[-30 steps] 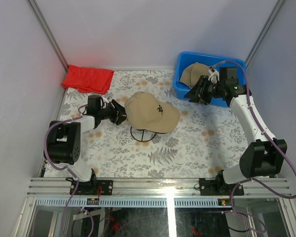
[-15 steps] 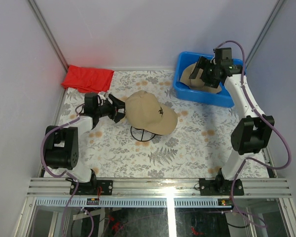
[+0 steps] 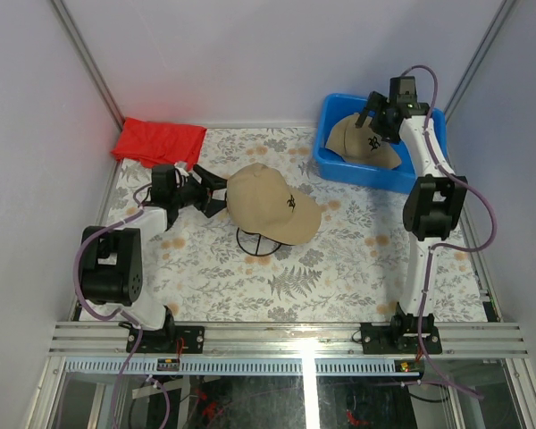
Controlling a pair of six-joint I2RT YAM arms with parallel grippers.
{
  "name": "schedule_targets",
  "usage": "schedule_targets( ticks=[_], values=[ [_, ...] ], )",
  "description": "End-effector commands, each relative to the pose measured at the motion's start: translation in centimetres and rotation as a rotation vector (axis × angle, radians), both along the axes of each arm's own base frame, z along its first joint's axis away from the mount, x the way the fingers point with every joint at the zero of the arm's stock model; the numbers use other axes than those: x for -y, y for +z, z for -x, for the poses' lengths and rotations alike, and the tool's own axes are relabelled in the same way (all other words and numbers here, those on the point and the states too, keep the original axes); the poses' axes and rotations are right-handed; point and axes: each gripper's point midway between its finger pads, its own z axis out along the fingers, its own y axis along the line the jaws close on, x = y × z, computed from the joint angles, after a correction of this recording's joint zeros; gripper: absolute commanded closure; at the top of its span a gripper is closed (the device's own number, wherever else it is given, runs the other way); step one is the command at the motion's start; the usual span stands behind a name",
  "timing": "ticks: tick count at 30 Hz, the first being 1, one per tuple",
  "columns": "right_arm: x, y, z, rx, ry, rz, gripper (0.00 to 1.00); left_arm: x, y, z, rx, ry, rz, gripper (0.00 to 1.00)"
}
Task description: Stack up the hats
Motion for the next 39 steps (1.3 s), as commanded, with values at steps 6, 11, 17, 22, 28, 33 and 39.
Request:
schedule_targets(
  ticks=[6,11,17,22,28,33,39],
  values=[
    [1.0,-1.0,-5.6,0.117,-0.021,-0.05,0.01,-1.2,-1.6,-1.3,-0.01,0.07,-0.003,0.26],
    [0.5,-4.2,-7.4,0.118,-0.015,-0.079,0.0,-2.1,-2.1,-1.6,-0.014,0.09,-0.013,0.24],
    [0.1,-6.8,-9.0,0.122,-0.031,-0.123,0.0,-3.3,-1.8,-2.3,-0.004,0.117,-0.017,0.23],
    [1.0,-7.4,-9.7,0.139,-0.064,-0.083,0.0,-3.8,-1.9,-2.5,-0.01,0.128,-0.031,0.23],
    [1.7,-8.8,-9.2,0.102,-0.076,-0.043,0.46,-4.5,-1.7,-2.5,-0.014,0.138,-0.06,0.23],
    [1.8,-8.6,-8.3,0.09,-0.067,-0.026,0.93,-6.0,-1.0,-2.4,-0.008,0.182,-0.078,0.23],
    [1.9,-5.7,-6.4,0.117,-0.041,-0.002,1.0,-7.9,1.3,-2.4,0.032,0.251,-0.091,0.23]
  ],
)
